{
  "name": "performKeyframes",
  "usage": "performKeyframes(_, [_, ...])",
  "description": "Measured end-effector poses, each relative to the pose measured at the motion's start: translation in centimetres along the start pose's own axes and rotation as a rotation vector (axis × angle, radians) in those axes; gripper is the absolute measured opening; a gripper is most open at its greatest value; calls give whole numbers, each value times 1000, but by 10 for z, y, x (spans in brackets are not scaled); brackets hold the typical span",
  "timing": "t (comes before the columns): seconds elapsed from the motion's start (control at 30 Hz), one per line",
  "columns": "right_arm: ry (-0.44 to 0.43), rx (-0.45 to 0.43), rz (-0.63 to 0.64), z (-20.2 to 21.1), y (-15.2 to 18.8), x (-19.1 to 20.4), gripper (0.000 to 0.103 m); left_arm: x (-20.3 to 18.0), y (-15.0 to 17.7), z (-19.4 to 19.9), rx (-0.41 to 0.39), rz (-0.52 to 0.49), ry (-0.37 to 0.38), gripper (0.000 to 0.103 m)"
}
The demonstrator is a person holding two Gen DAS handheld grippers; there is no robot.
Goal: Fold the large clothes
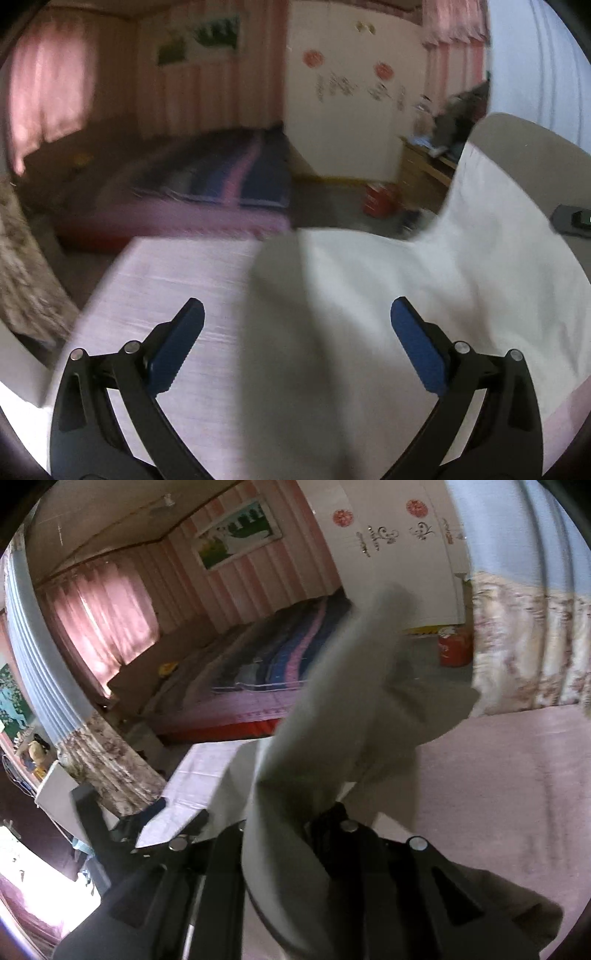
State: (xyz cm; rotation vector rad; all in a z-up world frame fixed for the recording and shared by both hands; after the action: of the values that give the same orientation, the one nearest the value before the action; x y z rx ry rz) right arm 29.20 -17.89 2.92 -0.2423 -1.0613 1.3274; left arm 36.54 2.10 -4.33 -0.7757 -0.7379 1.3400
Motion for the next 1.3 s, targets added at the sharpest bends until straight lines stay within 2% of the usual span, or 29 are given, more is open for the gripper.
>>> performKeyframes(0.1, [-53,31,-32,-38,19,31,12,56,12,-3,-17,46,-43,100])
performKeyframes(0.13, [-62,48,-40,-54,27,40,9,73,20,-6,-20,75,-38,100])
performKeyframes(0.2, [-23,81,-34,-85,46,52,9,103,35,-9,-43,143,-39,100])
performKeyframes(0.3, [29,156,-35,-141,84,57,9,129,50,-28,6,205,-66,100])
performKeyframes(0.43, [174,203,83,-179,124,58,11,135,61,-42,58,220,-54,100])
performKeyframes(0.6, [260,198,180,-186,122,68,14,131,64,-44,76,244,-11,100])
performKeyframes(0.63, [267,194,194,-185,122,73,20,131,64,-46,80,246,-11,100])
performKeyframes(0.67, [270,187,211,-182,121,80,33,133,65,-49,87,249,-13,100])
performKeyframes(0.7, [269,179,227,-179,118,83,42,134,67,-49,95,253,-13,100])
performKeyframes(0.73, [271,155,249,-172,114,93,62,137,67,-50,99,264,-11,100])
performKeyframes(0.77, [269,118,269,-161,108,105,71,139,67,-49,103,275,-8,100])
performKeyframes(0.83, [253,57,285,-138,96,121,72,143,68,-48,112,295,2,100])
performKeyframes(0.93, [254,-76,319,-77,72,136,79,149,65,-41,104,334,30,100])
performKeyframes(0.97, [274,-123,320,-56,66,134,92,149,61,-35,91,354,55,100])
performKeyframes(1.0, [295,-178,313,-32,62,129,97,148,57,-31,82,359,68,100])
performKeyframes(1.03, [327,-237,300,-3,58,116,99,144,52,-24,70,352,79,100])
performKeyframes(1.1, [404,-284,275,36,57,83,99,128,39,-7,33,317,100,100])
performKeyframes(1.17, [492,-291,228,72,63,34,99,104,25,13,-5,287,150,100])
performKeyframes(1.23, [543,-276,162,96,72,-11,99,66,10,40,-46,249,200,100])
performKeyframes(1.3, [567,-277,107,115,79,-43,99,29,4,59,-48,209,240,100])
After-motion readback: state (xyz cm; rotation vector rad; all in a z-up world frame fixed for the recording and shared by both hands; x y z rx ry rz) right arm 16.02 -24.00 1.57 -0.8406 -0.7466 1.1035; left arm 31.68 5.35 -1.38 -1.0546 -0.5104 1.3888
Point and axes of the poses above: each gripper's, at about its wrist camera, not at the fingertips, and z roughly against the way its jaws point, x to its left, y to its underside, the point moved 10 cm from there along -z, roughly the way its jaws point, and after that the axes turned 6 degrees about -y, right-handed, at the moved point
